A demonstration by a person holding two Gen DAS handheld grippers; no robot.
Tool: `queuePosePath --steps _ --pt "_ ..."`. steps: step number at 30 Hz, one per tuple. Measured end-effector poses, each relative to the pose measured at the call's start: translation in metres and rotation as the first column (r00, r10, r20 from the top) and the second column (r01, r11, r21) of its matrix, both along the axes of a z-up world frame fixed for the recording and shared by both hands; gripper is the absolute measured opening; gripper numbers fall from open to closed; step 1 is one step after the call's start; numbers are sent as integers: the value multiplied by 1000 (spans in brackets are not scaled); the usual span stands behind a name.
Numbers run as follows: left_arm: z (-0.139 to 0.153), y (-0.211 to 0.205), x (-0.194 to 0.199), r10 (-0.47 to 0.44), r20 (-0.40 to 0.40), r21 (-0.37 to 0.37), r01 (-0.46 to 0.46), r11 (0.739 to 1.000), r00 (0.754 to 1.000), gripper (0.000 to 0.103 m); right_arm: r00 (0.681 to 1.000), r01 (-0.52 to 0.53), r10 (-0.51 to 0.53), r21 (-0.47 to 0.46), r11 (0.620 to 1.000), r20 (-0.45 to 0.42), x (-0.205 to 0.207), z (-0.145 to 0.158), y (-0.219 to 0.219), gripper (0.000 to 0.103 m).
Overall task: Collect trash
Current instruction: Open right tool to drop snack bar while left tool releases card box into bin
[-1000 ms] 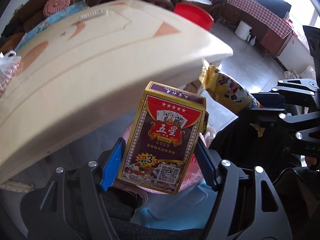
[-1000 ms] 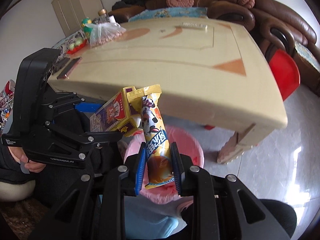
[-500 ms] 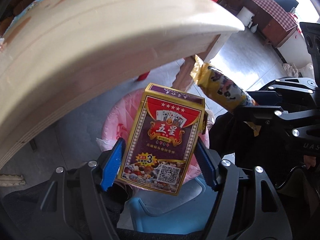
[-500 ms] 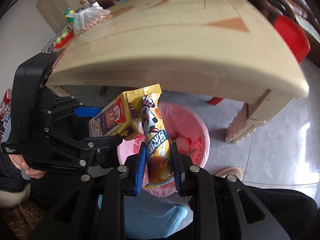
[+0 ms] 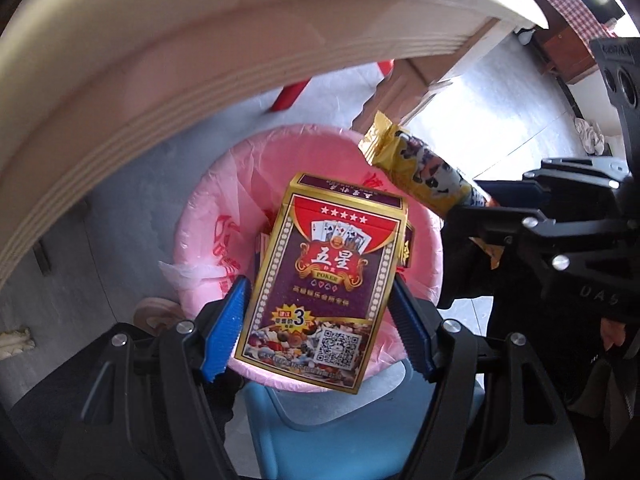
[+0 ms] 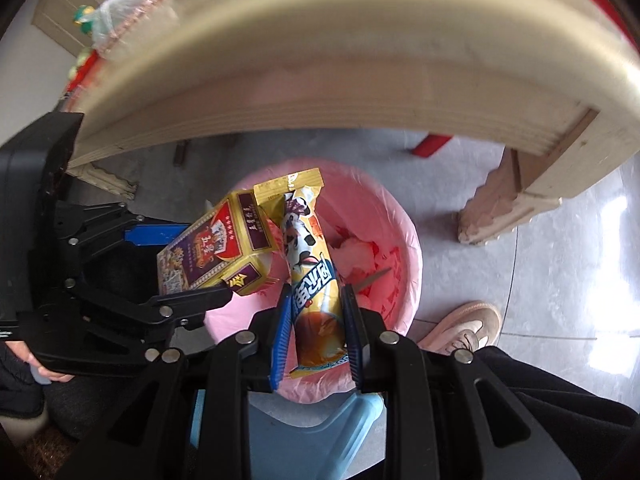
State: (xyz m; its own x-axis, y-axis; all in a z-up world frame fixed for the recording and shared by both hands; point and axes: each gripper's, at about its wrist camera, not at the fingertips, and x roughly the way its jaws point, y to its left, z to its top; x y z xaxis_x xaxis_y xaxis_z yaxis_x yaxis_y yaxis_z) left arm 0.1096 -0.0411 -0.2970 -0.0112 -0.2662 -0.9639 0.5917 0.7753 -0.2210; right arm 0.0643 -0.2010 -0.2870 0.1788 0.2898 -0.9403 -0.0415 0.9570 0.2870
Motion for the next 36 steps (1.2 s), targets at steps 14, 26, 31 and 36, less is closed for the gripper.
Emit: queuePosePath --steps 14,26,31,36 --pt "-75 -5 25 154 -178 118 -134 984 972 68 984 -1 -5 -35 999 -181 14 -78 1 25" --pt "-104 -15 33 224 -210 203 -182 962 952 68 969 -63 38 -97 993 -244 24 -108 14 25" --pt "-107 -17 36 248 -224 214 -200 956 943 68 968 -78 53 -94 993 -246 26 -111 18 25" --pt "-114 -20 38 233 -222 266 -171 949 947 74 972 -65 46 -77 995 -231 27 -108 19 41"
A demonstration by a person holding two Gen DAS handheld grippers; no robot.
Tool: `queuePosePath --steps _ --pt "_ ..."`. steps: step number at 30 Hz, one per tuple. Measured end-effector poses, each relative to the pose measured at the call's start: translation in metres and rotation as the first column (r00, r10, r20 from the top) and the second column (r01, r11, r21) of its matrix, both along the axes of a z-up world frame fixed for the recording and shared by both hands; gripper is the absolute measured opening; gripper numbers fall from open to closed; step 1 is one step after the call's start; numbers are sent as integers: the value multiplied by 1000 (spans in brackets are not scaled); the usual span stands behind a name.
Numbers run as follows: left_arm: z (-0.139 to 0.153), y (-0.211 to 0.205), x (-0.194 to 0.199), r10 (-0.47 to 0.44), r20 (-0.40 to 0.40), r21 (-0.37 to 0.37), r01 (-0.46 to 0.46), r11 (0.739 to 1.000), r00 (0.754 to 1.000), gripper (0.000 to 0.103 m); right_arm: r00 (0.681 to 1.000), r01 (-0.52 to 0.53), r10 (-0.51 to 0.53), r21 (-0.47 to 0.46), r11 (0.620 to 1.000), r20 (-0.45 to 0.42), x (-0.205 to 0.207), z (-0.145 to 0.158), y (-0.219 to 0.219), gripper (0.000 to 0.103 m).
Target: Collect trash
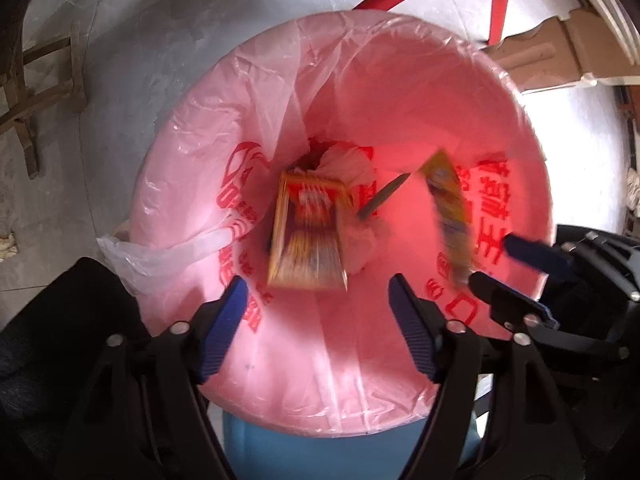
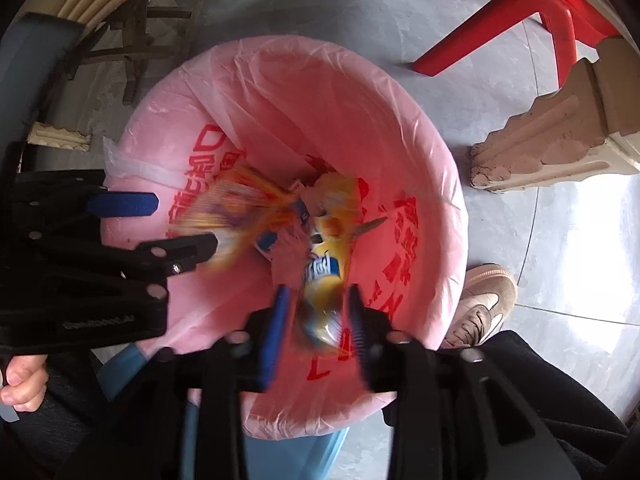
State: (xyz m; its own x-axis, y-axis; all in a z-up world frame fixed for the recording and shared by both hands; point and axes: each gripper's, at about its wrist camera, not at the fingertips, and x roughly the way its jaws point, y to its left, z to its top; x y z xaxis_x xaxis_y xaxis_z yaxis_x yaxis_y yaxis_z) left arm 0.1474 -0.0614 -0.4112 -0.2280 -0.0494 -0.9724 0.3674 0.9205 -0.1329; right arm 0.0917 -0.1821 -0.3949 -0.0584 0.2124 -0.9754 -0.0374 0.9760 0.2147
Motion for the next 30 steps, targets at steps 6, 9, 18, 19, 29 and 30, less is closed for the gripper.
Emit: queuePosePath --steps 6,9,18,19,29,30 --pt "2 6 8 25 -9 28 -24 999 1000 79 1000 6 -6 -3 1000 18 1 3 1 62" --pt "-1 2 6 -9 0 55 9 998 1000 80 1000 6 -6 -1 1000 12 0 2 0 62" --pt "-3 4 7 -7 9 68 6 998 1000 81 1000 9 -9 3 1000 12 0 1 0 62" --pt "-3 4 7 -4 11 70 3 998 1000 81 1000 10 -10 5 1000 13 0 2 0 62" --pt "5 8 6 11 18 67 -12 998 1000 82 999 14 -13 -14 1000 36 -1 9 -2 62" --pt "7 8 5 12 18 65 -14 998 1000 82 999 17 -16 -17 1000 41 -2 11 -3 62"
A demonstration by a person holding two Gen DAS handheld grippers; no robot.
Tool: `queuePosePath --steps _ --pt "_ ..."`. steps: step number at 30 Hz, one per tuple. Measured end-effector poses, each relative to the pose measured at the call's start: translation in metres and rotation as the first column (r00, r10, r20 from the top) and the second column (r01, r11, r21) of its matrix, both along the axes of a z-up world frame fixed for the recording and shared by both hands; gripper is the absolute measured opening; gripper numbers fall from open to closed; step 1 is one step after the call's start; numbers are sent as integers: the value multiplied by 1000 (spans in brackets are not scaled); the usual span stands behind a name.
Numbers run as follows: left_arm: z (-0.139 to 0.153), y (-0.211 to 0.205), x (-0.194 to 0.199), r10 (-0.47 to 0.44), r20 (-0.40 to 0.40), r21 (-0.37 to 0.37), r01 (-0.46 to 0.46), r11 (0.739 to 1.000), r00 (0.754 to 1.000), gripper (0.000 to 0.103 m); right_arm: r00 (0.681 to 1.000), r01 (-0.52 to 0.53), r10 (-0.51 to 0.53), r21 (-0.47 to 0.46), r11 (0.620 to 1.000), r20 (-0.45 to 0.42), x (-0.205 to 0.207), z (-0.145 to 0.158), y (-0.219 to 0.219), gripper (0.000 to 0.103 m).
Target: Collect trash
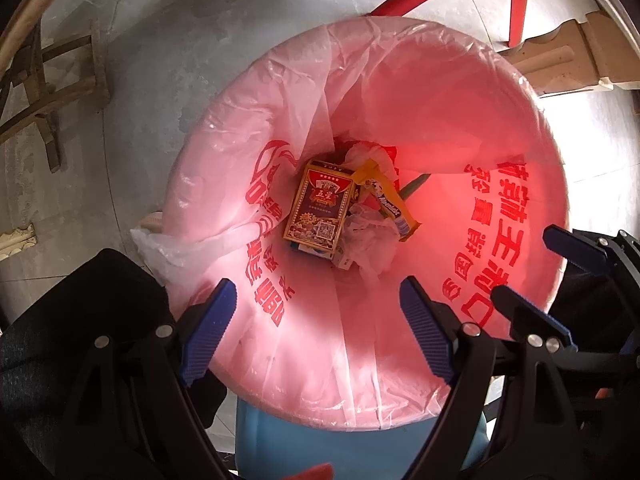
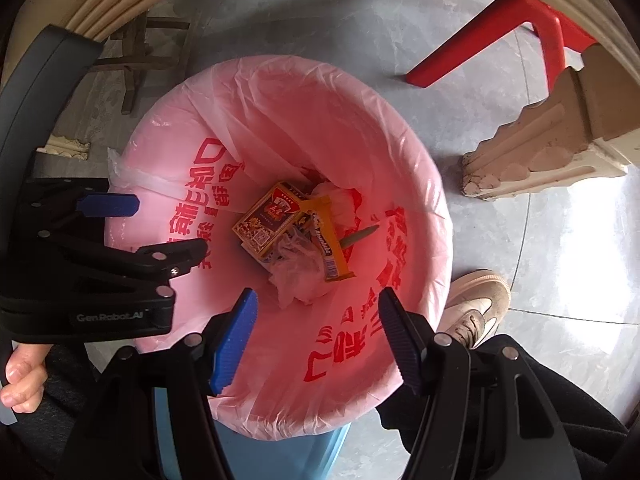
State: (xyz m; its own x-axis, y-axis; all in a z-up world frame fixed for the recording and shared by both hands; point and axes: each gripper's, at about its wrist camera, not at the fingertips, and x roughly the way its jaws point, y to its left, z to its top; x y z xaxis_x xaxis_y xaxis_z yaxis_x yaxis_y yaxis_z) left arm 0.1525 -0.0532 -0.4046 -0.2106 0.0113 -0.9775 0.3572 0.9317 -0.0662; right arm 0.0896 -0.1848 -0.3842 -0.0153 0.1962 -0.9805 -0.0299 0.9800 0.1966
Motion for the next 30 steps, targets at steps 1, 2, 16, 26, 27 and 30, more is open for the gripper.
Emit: queuePosePath --steps 1,2,16,26,27,30 --pt "1 1 -1 1 -9 -10 -1 1000 1000 82 1000 3 -3 -2 1000 8 -1 3 -1 62" --pt "1 1 -2 3 -19 -19 -3 1000 1000 82 1000 5 -5 -4 1000 14 -2 5 -1 62" --pt "68 -2 -45 35 165 -7 -34 999 986 82 985 64 -49 -89 994 163 -26 69 -14 63" --pt "171 -8 -70 103 488 -21 -106 994 867 82 892 217 -113 -193 957 438 -52 166 -41 63" --pt "183 -7 -72 111 517 -32 -110 993 849 82 873 238 -123 -191 952 473 -56 179 -44 63" --pt "230 -8 -81 138 616 -80 -113 990 776 82 796 303 -150 -171 938 587 -68 224 -51 63"
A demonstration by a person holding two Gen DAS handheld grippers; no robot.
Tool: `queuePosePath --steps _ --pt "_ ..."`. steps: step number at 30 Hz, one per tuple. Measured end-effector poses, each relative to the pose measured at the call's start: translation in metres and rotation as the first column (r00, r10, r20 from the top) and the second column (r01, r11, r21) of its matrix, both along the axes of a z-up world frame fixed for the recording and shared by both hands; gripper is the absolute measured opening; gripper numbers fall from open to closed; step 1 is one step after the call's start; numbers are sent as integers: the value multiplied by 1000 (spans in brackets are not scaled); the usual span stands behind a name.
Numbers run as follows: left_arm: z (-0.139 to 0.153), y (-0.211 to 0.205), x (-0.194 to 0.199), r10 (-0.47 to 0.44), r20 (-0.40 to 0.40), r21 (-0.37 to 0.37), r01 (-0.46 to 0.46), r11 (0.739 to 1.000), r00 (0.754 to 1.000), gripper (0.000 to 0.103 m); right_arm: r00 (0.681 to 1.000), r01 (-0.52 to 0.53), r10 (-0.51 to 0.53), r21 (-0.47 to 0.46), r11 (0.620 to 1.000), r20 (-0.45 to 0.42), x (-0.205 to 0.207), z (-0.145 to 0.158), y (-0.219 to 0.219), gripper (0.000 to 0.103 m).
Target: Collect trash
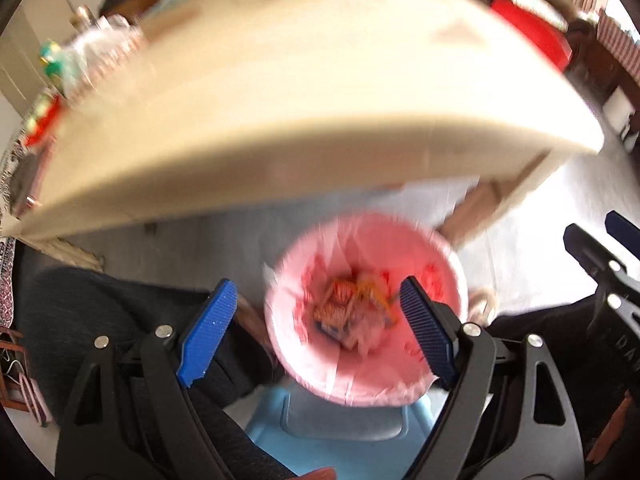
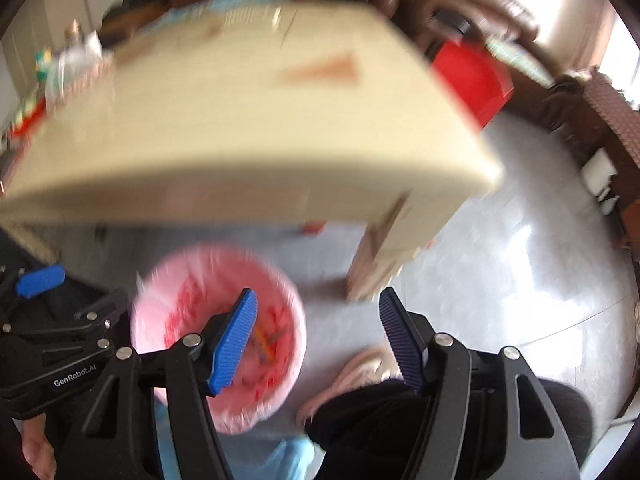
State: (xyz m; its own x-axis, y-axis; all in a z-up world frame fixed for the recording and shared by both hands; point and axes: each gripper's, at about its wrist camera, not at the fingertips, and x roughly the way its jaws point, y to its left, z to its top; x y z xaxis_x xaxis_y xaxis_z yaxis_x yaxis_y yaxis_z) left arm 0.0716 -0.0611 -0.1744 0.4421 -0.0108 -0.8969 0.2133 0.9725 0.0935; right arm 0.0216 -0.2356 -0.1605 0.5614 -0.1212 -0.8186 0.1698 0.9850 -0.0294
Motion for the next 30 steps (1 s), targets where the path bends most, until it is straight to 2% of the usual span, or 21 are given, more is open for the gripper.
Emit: queuePosePath --steps 3,6,7,8,9,15,18,22,30 --pt "39 2 -10 9 105 -14 -7 1000 994 82 992 48 -43 -38 998 122 -13 43 -6 63" --pt "82 6 -22 22 213 -40 -14 999 977 87 971 74 -65 -32 997 229 -28 85 -10 64" --pt "99 8 -28 28 254 -44 -17 999 967 87 960 80 -65 -43 996 272 -35 100 -8 71" --pt "110 8 -32 32 276 -43 -21 999 961 87 951 85 -64 -56 995 303 -42 112 -5 83" --pt "120 10 -36 36 295 -44 -24 999 955 87 941 86 -59 -65 994 334 -48 122 -3 86" --pt "177 18 -69 49 429 -106 -3 994 902 90 886 70 -17 -96 993 462 -75 177 18 86" --pt "191 22 -80 64 471 -124 -5 992 880 92 872 71 -10 -106 992 490 -87 193 29 88" --pt "205 25 -92 92 492 -147 -21 989 866 92 861 85 -14 -117 989 509 -100 204 38 88" --pt "209 29 -98 95 487 -158 -19 987 868 93 853 96 -27 -105 990 520 -108 209 40 88"
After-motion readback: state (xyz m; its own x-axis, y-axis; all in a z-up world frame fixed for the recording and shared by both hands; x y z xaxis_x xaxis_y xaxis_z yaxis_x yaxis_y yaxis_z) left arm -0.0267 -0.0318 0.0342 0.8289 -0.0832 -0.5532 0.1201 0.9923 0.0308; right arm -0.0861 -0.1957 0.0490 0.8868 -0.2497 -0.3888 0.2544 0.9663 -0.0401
